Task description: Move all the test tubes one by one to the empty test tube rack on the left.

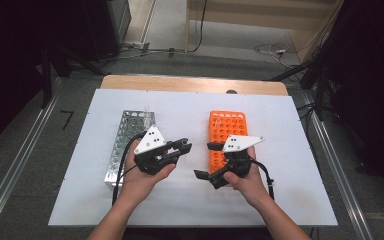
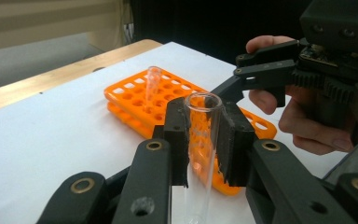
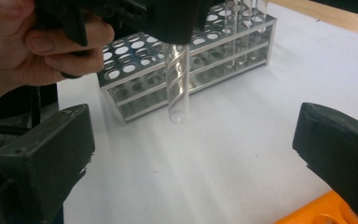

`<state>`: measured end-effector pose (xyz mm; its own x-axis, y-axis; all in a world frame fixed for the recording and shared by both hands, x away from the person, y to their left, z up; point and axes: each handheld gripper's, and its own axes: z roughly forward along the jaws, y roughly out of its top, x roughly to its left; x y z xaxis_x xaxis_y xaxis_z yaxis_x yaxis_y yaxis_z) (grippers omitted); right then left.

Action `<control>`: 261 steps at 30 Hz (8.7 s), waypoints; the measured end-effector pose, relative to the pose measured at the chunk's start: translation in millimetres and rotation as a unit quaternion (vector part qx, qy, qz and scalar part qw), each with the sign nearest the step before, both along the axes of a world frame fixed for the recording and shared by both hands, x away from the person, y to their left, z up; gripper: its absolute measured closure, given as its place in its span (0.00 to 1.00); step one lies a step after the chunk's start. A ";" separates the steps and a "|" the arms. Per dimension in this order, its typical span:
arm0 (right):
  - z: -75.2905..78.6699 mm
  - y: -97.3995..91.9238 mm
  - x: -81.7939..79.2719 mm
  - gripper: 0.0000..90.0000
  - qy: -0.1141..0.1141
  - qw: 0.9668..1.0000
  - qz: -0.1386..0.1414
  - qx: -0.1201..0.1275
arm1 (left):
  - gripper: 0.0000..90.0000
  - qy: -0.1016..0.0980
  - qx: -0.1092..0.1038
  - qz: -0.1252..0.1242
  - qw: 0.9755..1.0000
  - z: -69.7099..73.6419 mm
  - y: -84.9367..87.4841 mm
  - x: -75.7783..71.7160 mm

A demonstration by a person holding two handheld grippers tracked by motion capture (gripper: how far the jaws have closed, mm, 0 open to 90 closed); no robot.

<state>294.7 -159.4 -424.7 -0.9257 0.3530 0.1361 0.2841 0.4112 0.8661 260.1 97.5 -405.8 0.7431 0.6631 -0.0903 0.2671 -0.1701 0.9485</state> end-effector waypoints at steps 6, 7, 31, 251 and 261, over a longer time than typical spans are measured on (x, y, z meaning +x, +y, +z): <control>-1.5 -10.8 6.4 0.00 -0.003 1.000 -0.012 0.003 | 0.85 -0.002 -0.009 0.026 1.000 4.4 17.9 6.1; -1.7 -11.9 6.8 0.00 -0.003 1.000 -0.013 0.003 | 0.85 -0.003 -0.009 0.030 1.000 5.1 21.3 7.3; -11.8 -50.4 20.9 0.00 -0.004 0.998 -0.069 0.002 | 0.85 -0.004 -0.035 0.126 0.991 1.9 78.7 34.3; 4.9 22.0 -5.0 0.82 -0.016 0.999 -0.009 -0.046 | 0.70 0.028 -0.019 -0.063 0.997 -3.6 -19.5 -3.1; 4.7 23.4 -5.8 0.82 -0.005 0.999 0.005 -0.043 | 0.79 0.020 -0.009 -0.068 0.997 -4.3 -23.0 -4.7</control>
<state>288.9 -136.0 -419.9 -0.9306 0.3532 0.0964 0.2710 0.4877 0.8299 255.3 74.4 -410.2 0.8212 0.5550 -0.1328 0.2803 -0.1896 0.9410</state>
